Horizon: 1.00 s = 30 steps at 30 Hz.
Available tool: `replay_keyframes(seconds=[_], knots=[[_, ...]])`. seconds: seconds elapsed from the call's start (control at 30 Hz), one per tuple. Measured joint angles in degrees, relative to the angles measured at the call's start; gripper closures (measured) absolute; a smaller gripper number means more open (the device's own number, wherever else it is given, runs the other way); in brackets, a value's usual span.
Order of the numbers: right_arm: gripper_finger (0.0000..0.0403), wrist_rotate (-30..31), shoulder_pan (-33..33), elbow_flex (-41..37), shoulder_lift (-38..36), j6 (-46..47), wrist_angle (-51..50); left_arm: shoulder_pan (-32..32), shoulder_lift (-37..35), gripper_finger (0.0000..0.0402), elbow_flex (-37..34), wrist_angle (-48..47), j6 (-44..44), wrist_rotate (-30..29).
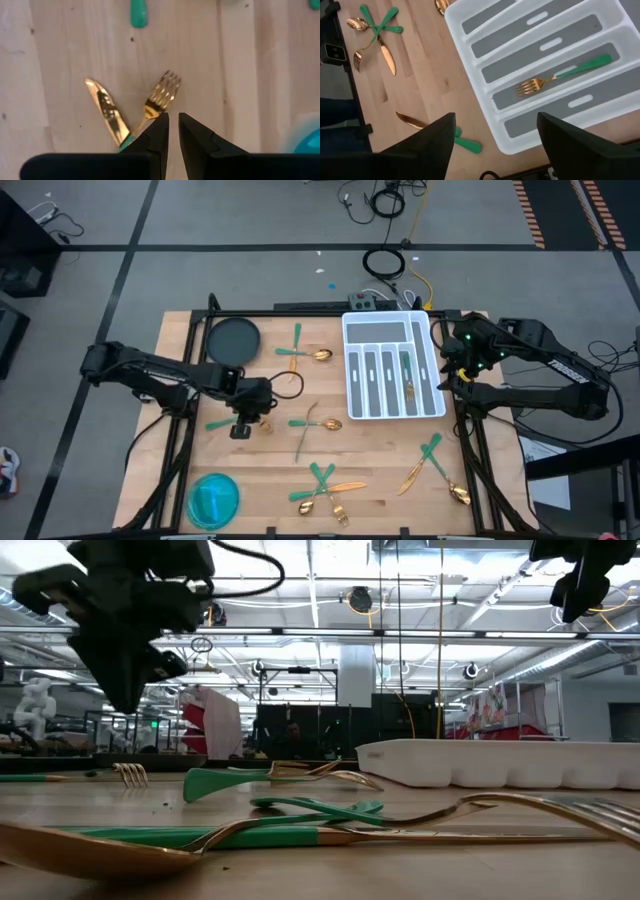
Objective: Sort silverware
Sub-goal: Put the top left green fork on the silverware tray with the other green fork
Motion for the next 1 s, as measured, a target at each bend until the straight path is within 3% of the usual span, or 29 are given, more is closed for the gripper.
replay_keyframes(seconds=[0.1,0.2,0.3,0.47,0.63,0.83,0.93,1.0], knots=[[0.0122,0.01,0.00,0.00,0.00,0.00,0.01,1.72,0.40,0.0352,0.00,2.60,0.80,-0.57],[0.0122,0.01,0.00,0.00,0.00,0.04,0.01,2.34,0.40,0.0352,0.03,8.67,-1.30,-9.61],[0.0124,0.01,0.00,0.00,0.00,0.04,0.10,2.15,0.38,0.0352,1.25,14.81,-7.12,-14.37],[0.0125,0.01,0.00,0.02,0.00,0.09,0.39,2.51,0.40,0.0352,3.03,16.46,-8.36,-17.81],[0.0126,0.01,0.00,0.02,0.04,-0.06,0.55,2.72,0.40,0.0351,3.54,16.61,-12.22,-16.81],[0.0126,0.03,0.00,0.04,0.83,-2.45,0.56,6.76,0.96,0.0306,3.54,15.98,-13.27,-2.67],[0.0126,0.03,0.00,0.04,1.57,-3.06,1.02,7.44,0.97,0.0261,3.54,13.16,-11.48,-3.28],[0.0126,-0.06,0.00,0.07,2.06,-3.06,1.04,7.02,0.97,0.0236,3.57,11.58,-6.80,-6.88]])
